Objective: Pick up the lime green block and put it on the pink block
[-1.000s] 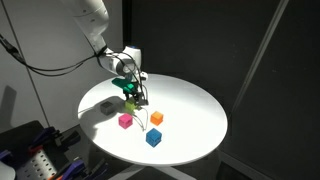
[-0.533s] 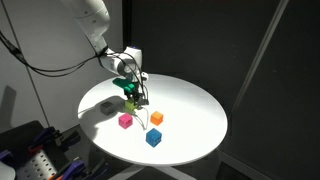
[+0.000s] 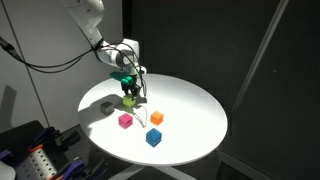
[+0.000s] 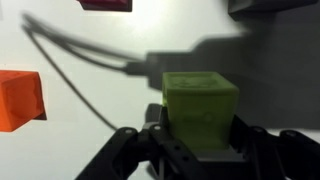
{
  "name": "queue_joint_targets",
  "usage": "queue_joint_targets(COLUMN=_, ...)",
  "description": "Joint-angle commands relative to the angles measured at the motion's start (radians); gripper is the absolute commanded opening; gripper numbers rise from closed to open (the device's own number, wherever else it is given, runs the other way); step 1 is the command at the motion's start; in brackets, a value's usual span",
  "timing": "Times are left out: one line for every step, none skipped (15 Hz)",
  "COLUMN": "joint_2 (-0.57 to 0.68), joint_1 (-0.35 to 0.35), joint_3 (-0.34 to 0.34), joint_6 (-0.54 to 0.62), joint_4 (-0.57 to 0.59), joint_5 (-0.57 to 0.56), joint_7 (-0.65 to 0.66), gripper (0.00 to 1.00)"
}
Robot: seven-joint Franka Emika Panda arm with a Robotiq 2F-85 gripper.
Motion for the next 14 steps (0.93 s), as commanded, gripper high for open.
queue_joint_targets(joint_2=-0.108, joint_1=0.009, joint_3=-0.007, joint_6=-0.031, joint_4=-0.086, joint_5=-0.03, joint_7=0.029, gripper=0.29)
queue_joint_targets(joint_2=-0.131, joint_1=0.006, joint_3=-0.008, joint_6=-0.031, joint_4=-0.106, joint_5=-0.029, joint_7=0.03, gripper=0.29)
queue_joint_targets(joint_2=-0.153, joint_1=0.003, joint_3=-0.011, joint_6=-0.023, joint_4=-0.127, joint_5=-0.026, joint_7=0.038, gripper=0.29)
queue_joint_targets(joint_2=-0.175, joint_1=0.001, joint_3=-0.015, joint_6=-0.017, joint_4=-0.147, joint_5=-0.026, joint_7=0.045, gripper=0.29)
queue_joint_targets(joint_2=-0.195, joint_1=-0.001, joint_3=-0.02, joint_6=-0.012, joint_4=-0.165, joint_5=-0.026, joint_7=0.056, gripper=0.29)
queue_joint_targets(joint_2=-0.216, joint_1=-0.005, joint_3=-0.026, joint_6=-0.011, joint_4=-0.183, joint_5=-0.024, joint_7=0.068, gripper=0.29)
queue_joint_targets(joint_2=-0.234, joint_1=-0.008, joint_3=-0.031, joint_6=-0.012, joint_4=-0.197, joint_5=-0.025, joint_7=0.075, gripper=0.29)
queue_joint_targets(joint_2=-0.253, joint_1=-0.01, joint_3=-0.041, joint_6=-0.008, joint_4=-0.213, joint_5=-0.032, joint_7=0.089, gripper=0.29)
queue_joint_targets(joint_2=-0.268, joint_1=-0.013, joint_3=-0.048, joint_6=-0.008, joint_4=-0.227, joint_5=-0.035, joint_7=0.1, gripper=0.29)
queue_joint_targets(joint_2=-0.281, joint_1=-0.016, joint_3=-0.056, joint_6=-0.006, joint_4=-0.239, joint_5=-0.038, joint_7=0.11, gripper=0.29)
queue_joint_targets(joint_2=-0.294, joint_1=-0.02, joint_3=-0.064, joint_6=-0.008, joint_4=-0.249, joint_5=-0.043, joint_7=0.124, gripper=0.29)
queue_joint_targets(joint_2=-0.307, joint_1=-0.025, joint_3=-0.071, joint_6=-0.007, joint_4=-0.263, joint_5=-0.051, joint_7=0.133, gripper=0.29)
queue_joint_targets(joint_2=-0.315, joint_1=-0.031, joint_3=-0.077, joint_6=-0.01, joint_4=-0.272, joint_5=-0.058, joint_7=0.143, gripper=0.29)
queue_joint_targets(joint_2=-0.323, joint_1=-0.036, joint_3=-0.083, joint_6=-0.01, joint_4=-0.282, joint_5=-0.064, joint_7=0.149, gripper=0.29)
